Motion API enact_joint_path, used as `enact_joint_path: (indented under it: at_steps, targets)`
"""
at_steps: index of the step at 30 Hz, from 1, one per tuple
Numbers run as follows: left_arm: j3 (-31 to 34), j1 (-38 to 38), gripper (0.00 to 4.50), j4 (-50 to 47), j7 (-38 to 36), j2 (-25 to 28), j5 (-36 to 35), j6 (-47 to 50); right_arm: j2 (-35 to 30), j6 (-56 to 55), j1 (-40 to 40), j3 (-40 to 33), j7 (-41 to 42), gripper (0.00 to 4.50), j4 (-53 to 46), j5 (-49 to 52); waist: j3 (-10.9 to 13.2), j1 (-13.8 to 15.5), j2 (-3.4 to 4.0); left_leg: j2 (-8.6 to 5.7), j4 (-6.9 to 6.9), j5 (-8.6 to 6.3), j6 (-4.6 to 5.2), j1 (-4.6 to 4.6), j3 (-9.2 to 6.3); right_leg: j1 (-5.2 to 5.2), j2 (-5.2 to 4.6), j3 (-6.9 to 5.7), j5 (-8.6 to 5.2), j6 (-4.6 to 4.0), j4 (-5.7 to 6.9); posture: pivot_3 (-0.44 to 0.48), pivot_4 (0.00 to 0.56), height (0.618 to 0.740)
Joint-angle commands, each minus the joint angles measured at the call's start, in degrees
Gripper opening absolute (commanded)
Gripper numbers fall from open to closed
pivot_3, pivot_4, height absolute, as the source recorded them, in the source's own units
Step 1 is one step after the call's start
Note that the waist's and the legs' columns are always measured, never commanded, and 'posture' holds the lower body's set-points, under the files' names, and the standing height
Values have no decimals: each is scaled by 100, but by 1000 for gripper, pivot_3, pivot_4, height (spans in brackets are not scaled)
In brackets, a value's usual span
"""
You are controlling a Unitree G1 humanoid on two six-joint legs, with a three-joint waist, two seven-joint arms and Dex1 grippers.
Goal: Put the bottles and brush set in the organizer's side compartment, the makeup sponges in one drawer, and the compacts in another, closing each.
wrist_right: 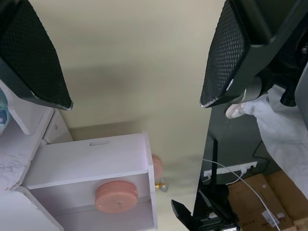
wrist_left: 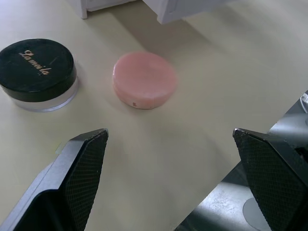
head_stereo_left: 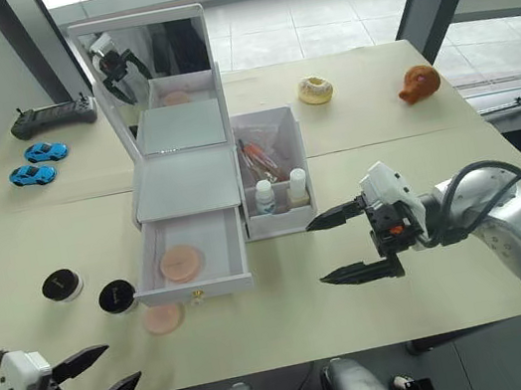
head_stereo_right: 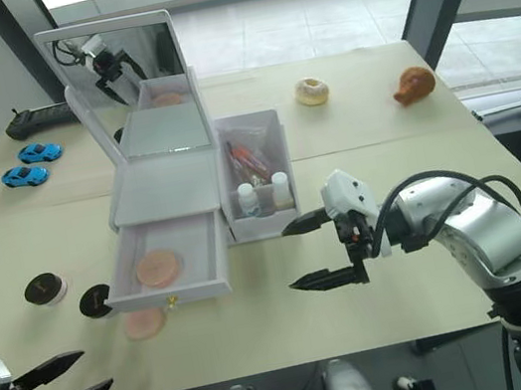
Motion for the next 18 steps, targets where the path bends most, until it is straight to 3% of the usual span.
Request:
enact_joint_path:
  at_steps: [1,9,18]
  targets:
    - [-86,14,4472,-63,225,-151,151,-409,125,-339,126,-66,-177,4500,-37,-148,-6,7,-16,0,0,0,0,0,-1,1,1,0,0,0,0,0,150,740]
    - [-86,2,4472,76,245,-289,-33,-768,335,-1629,948,52,-281,4500,503,-952,-9,13,-20,-2,4,0,0,-1,-1,4,0,1,-1,1,-2,0,150,740]
    - [-224,116,4472,255,131,-221,56,-1036,673,-2687,1186,187,-558,4500,1301,-1626,-10,7,-21,-2,4,0,0,2,-1,6,4,2,-8,10,0,0,150,740]
